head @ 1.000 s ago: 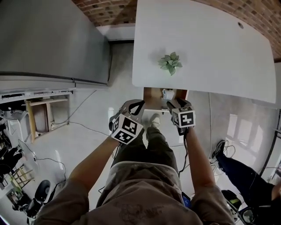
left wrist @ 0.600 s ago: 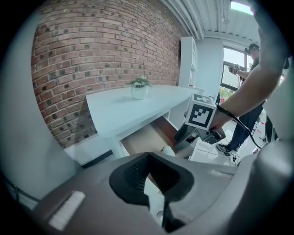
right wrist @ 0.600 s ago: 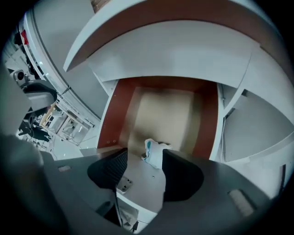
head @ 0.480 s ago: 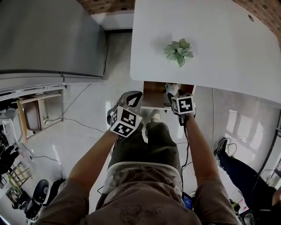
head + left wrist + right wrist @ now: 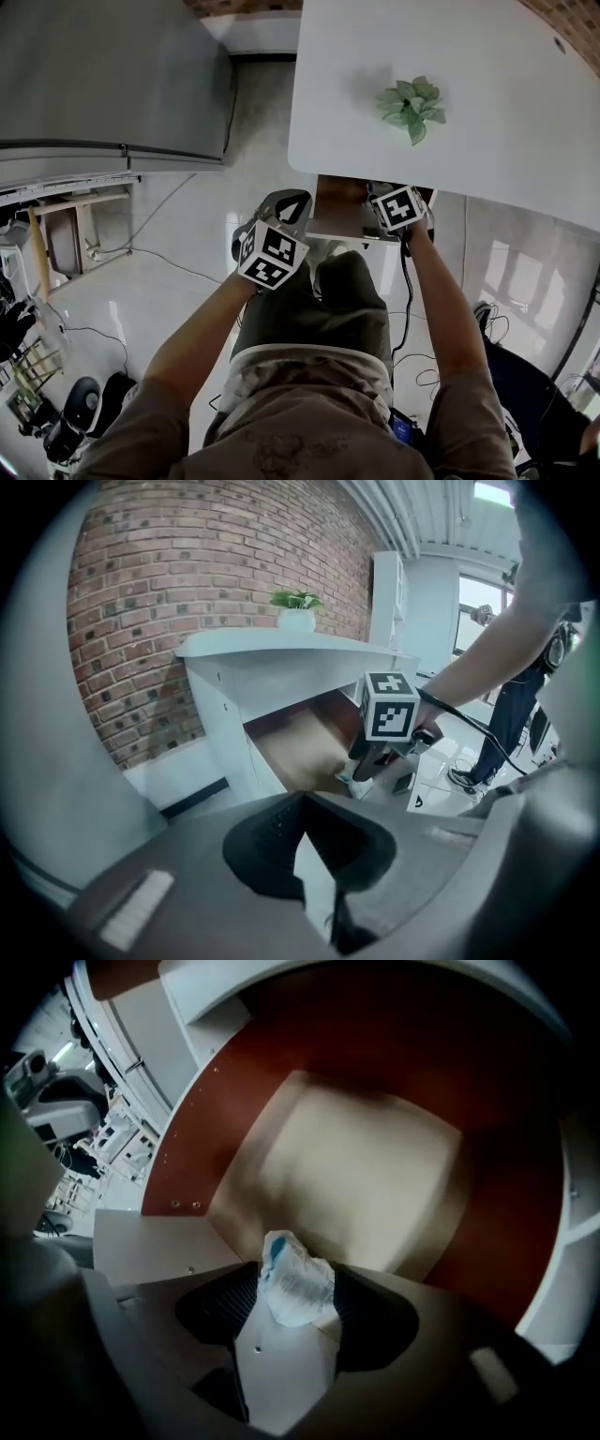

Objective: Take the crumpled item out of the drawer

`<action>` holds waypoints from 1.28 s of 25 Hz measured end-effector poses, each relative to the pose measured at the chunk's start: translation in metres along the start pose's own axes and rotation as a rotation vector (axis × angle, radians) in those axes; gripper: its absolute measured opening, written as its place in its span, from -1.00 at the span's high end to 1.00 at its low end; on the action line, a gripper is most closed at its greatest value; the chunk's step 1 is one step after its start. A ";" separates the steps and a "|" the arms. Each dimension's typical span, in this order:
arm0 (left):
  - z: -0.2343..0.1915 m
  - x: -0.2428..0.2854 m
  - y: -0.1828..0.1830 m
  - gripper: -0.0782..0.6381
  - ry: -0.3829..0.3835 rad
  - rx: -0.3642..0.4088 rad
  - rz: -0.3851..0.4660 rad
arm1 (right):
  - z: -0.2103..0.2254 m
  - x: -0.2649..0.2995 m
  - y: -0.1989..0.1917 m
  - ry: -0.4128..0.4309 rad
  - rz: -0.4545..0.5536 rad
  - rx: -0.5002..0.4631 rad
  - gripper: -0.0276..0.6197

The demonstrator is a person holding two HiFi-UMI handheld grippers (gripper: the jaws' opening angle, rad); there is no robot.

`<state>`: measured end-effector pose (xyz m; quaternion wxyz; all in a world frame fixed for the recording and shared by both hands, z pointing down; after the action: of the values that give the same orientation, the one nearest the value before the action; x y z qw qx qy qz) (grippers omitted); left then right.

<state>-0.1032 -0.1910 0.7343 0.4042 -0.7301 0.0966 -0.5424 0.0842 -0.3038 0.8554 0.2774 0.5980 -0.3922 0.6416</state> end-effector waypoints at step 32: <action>0.013 -0.068 0.037 0.78 -0.050 -0.010 -0.017 | -0.024 -0.141 0.014 0.099 0.204 0.064 0.53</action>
<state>-0.1080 -0.1695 0.6590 0.3982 -0.7463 0.0828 -0.5269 0.0780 -0.2749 0.7150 0.2105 0.5310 -0.4161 0.7076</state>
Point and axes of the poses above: the fingertips, and each gripper's own axes: x forward along the fingers, z to its right, y out of its top, the point moved 6 cm from there along -x, backward along the fingers, and after that the axes turned 5 degrees about -y, right-handed, at the moved point
